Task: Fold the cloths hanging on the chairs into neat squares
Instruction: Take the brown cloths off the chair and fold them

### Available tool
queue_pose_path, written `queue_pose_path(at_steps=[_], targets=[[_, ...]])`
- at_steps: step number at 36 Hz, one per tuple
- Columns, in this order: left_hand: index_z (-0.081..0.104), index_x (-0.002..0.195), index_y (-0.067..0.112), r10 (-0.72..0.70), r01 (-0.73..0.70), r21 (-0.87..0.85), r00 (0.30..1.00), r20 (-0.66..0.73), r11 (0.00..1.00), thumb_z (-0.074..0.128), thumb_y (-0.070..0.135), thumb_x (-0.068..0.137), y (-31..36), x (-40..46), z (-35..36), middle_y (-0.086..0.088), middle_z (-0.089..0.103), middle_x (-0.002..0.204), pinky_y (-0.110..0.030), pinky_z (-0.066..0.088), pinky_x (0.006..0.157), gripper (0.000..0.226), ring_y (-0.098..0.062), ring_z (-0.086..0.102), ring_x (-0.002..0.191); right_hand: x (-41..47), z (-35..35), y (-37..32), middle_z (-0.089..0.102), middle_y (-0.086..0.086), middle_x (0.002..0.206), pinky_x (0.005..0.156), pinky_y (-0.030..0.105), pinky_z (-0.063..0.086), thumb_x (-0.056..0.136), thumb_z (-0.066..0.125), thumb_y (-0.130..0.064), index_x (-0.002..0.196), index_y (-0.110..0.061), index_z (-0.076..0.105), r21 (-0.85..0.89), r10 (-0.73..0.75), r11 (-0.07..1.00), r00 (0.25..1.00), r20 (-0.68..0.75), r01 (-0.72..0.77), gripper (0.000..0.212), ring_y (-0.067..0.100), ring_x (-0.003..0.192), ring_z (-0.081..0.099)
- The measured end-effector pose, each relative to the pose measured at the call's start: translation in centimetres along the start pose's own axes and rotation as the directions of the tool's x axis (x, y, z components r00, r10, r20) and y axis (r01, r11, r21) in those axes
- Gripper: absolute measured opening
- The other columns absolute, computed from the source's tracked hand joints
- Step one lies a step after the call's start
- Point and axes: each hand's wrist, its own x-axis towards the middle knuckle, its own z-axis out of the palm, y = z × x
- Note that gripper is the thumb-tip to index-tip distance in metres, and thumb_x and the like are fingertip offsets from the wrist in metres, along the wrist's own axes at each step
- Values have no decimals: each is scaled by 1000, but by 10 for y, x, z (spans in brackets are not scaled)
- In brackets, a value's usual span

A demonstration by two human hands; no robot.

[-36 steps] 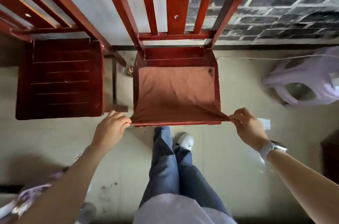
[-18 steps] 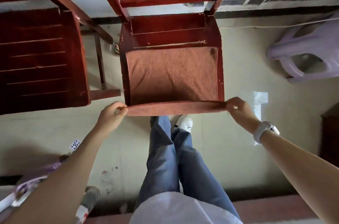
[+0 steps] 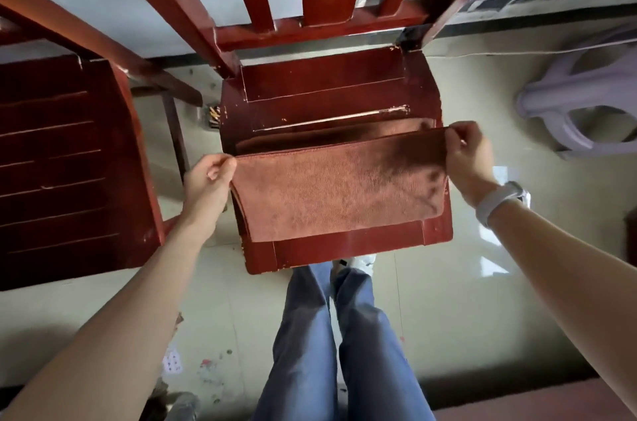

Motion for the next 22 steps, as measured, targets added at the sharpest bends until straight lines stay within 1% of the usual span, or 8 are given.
queue_pose_path(at_steps=[2, 5, 8, 10, 13, 15, 19, 22], targets=[[57, 82, 27, 13, -12, 16, 1000, -10, 1000, 54, 19, 92, 0, 9, 3, 1, 59, 83, -41, 48, 88, 13, -19, 56, 89, 9, 6, -1, 55, 13, 102, 62, 11, 31, 94, 41, -10, 114, 5, 51, -15, 0, 1000, 1000, -7, 0, 26, 17, 89, 46], [57, 95, 17, 23, -23, 10, 1000, -19, 1000, 53, 17, 92, -2, 22, 9, 8, 59, 84, -37, 47, 90, 5, -15, 57, 90, 20, 13, 0, 58, 20, 110, 66, 13, 29, 94, 41, -11, 114, 4, 51, -27, 11, 1000, 1000, -17, -11, 26, 23, 92, 50], [60, 101, 11, 46, -44, 34, 997, -64, 998, 55, 16, 91, -3, 33, 15, 3, 59, 87, -33, 47, 87, 13, -13, 55, 88, 28, 19, 1, 58, 19, 111, 67, 15, 31, 94, 42, -12, 114, 2, 51, -29, 40, 999, 999, -13, -40, 26, 18, 89, 47], [62, 104, 8, 66, -59, 85, 994, -90, 995, 55, 16, 90, -4, 40, 19, -1, 60, 92, -30, 48, 84, 18, -13, 56, 89, 33, 23, 3, 58, 18, 110, 72, 21, 35, 94, 42, -14, 114, 0, 51, -38, 56, 998, 998, -9, -56, 26, 17, 89, 47], [65, 102, 10, 100, -82, 155, 989, -112, 984, 57, 19, 88, -8, 51, 21, -2, 62, 93, -35, 50, 83, 19, -17, 59, 89, 40, 29, 7, 57, 17, 105, 75, 30, 41, 94, 42, -13, 111, -1, 52, -31, 80, 996, 997, -6, -80, 24, 18, 88, 48], [66, 101, 10, 130, -104, 205, 985, -117, 973, 58, 20, 87, -11, 56, 22, -1, 63, 91, -35, 49, 83, 19, -20, 60, 90, 43, 34, 9, 58, 18, 104, 72, 35, 42, 93, 43, -13, 109, -2, 53, -41, 93, 995, 996, -12, -93, 22, 19, 87, 49], [67, 99, 9, 204, -157, 317, 971, -121, 935, 61, 20, 86, -14, 60, 24, -4, 67, 94, -33, 50, 84, 18, -18, 61, 88, 52, 41, 12, 61, 16, 108, 74, 24, 37, 91, 47, -13, 108, -1, 56, -97, 99, 990, 994, -40, -103, 22, 26, 94, 55], [66, 98, 10, 191, -136, 334, 972, -138, 933, 64, 21, 83, -17, 63, 24, -7, 68, 95, -33, 51, 84, 19, -19, 62, 88, 57, 44, 12, 61, 15, 109, 72, 23, 36, 90, 50, -15, 110, -2, 55, -135, 119, 983, 991, -65, -127, 24, 29, 101, 56]])
